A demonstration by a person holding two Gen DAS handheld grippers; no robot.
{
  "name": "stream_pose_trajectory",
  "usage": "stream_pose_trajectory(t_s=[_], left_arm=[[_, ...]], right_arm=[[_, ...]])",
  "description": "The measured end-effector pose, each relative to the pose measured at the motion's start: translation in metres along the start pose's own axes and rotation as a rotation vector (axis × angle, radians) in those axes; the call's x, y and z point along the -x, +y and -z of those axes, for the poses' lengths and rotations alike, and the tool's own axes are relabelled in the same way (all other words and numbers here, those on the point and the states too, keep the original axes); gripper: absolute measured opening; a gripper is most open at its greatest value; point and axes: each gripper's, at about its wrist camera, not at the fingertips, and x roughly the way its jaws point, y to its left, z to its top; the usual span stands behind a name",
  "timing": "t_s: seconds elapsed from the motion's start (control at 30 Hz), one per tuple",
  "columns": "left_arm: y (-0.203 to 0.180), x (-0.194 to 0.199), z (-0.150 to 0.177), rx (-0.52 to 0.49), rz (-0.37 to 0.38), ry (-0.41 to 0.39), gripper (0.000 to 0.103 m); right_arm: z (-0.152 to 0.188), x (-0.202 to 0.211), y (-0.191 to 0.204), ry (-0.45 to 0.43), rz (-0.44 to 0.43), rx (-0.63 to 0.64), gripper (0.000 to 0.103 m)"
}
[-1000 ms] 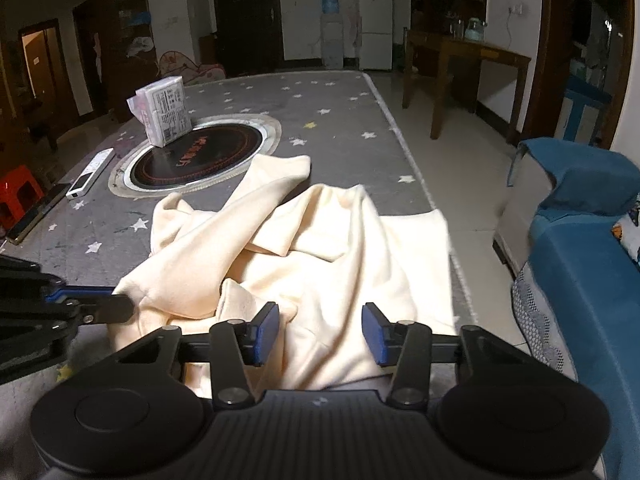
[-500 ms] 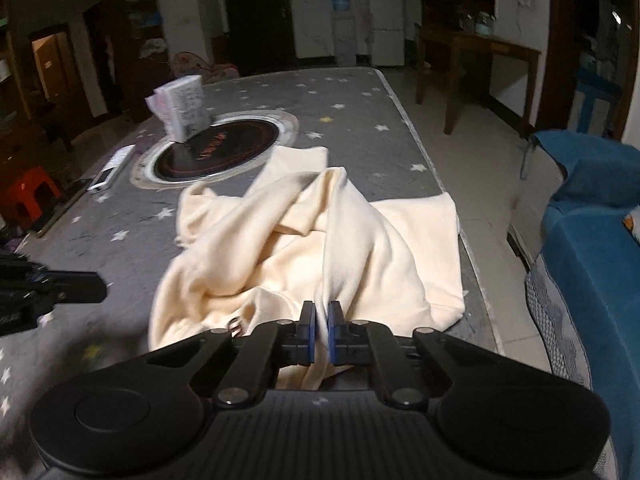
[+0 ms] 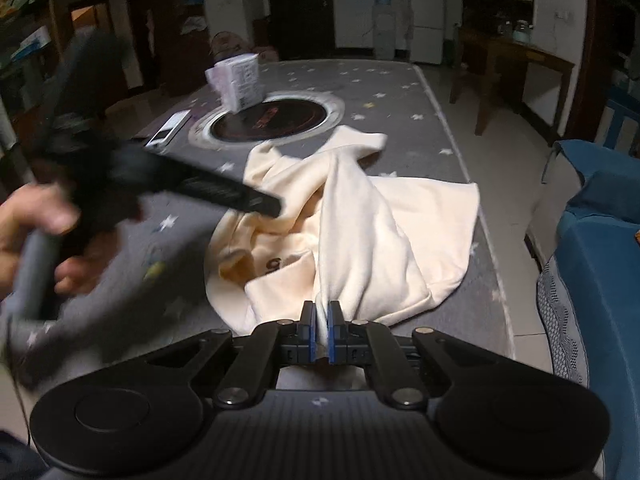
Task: Fold clothes
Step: 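Grasp the shirt with the right gripper while the left gripper grasps another edge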
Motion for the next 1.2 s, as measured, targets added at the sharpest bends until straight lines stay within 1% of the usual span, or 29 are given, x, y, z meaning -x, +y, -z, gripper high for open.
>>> stream_pose_trajectory(t_s=[0.03, 0.07, 0.1, 0.13, 0.27, 0.33, 0.4, 0.47, 0.5, 0.53, 0.57, 0.63, 0.73, 0.83, 0.9, 0.93, 0.97, 1.0, 1.07, 1.17, 1.2], left_arm=[[0.001, -0.003, 0.001, 0.001, 0.006, 0.009, 0.011], [0.003, 0.000, 0.004, 0.004, 0.005, 0.005, 0.011], [0.005, 0.003, 0.007, 0.007, 0.003, -0.002, 0.008], [0.007, 0.006, 0.010, 0.011, 0.001, -0.009, 0.007], [0.019, 0.045, 0.026, 0.031, -0.005, -0.061, 0.007], [0.027, 0.068, 0.036, 0.049, -0.006, -0.084, 0.007], [0.034, 0.090, 0.047, 0.066, -0.009, -0.106, 0.007], [0.041, 0.111, 0.060, 0.082, -0.012, -0.123, 0.007], [0.044, 0.120, 0.067, 0.089, -0.014, -0.129, 0.007], [0.046, 0.127, 0.074, 0.095, -0.021, -0.128, 0.007], [0.048, 0.133, 0.080, 0.099, -0.031, -0.128, 0.007], [0.054, 0.144, 0.094, 0.118, -0.047, -0.128, 0.007], [0.063, 0.156, 0.110, 0.151, -0.067, -0.115, 0.007], [0.069, 0.162, 0.124, 0.160, -0.086, -0.092, 0.007], [0.072, 0.163, 0.130, 0.161, -0.093, -0.077, 0.007], [0.073, 0.163, 0.132, 0.161, -0.096, -0.069, 0.007], [0.074, 0.163, 0.135, 0.161, -0.100, -0.062, 0.007], [0.074, 0.163, 0.136, 0.163, -0.102, -0.056, 0.007], [0.076, 0.163, 0.139, 0.157, -0.098, -0.051, 0.008], [0.074, 0.158, 0.137, 0.129, -0.093, -0.040, 0.008], [0.073, 0.156, 0.137, 0.119, -0.090, -0.036, 0.008]], right_arm=[[0.003, 0.004, 0.001, 0.007, -0.005, 0.011, 0.005], [0.006, 0.008, 0.003, 0.012, -0.007, 0.020, 0.005], [0.008, 0.011, 0.003, 0.016, -0.010, 0.027, 0.005], [0.010, 0.014, 0.004, 0.020, -0.012, 0.034, 0.005], [0.013, 0.021, 0.004, 0.053, -0.039, 0.047, 0.007], [0.010, 0.024, 0.008, 0.038, -0.037, 0.067, 0.009], [0.006, 0.027, 0.012, 0.014, -0.033, 0.087, 0.012], [-0.003, 0.026, 0.016, -0.014, -0.033, 0.110, 0.021], [-0.008, 0.024, 0.019, -0.028, -0.032, 0.121, 0.024], [-0.014, 0.018, 0.023, -0.038, -0.032, 0.133, 0.032], [-0.019, 0.012, 0.026, -0.048, -0.032, 0.144, 0.035], [-0.029, -0.005, 0.035, -0.045, -0.049, 0.158, 0.036], [-0.035, -0.032, 0.055, -0.015, -0.129, 0.166, 0.037], [-0.034, -0.045, 0.069, -0.017, -0.124, 0.194, 0.037], [-0.034, -0.054, 0.077, -0.019, -0.120, 0.213, 0.035], [-0.034, -0.058, 0.082, -0.019, -0.118, 0.223, 0.027], [-0.033, -0.062, 0.086, -0.020, -0.115, 0.232, 0.010], [-0.033, -0.067, 0.091, -0.021, -0.113, 0.242, 0.006], [-0.033, -0.067, 0.092, -0.029, -0.102, 0.248, 0.003], [-0.030, -0.040, 0.076, -0.083, -0.064, 0.232, 0.002], [-0.028, -0.029, 0.068, -0.096, -0.037, 0.217, 0.002]])
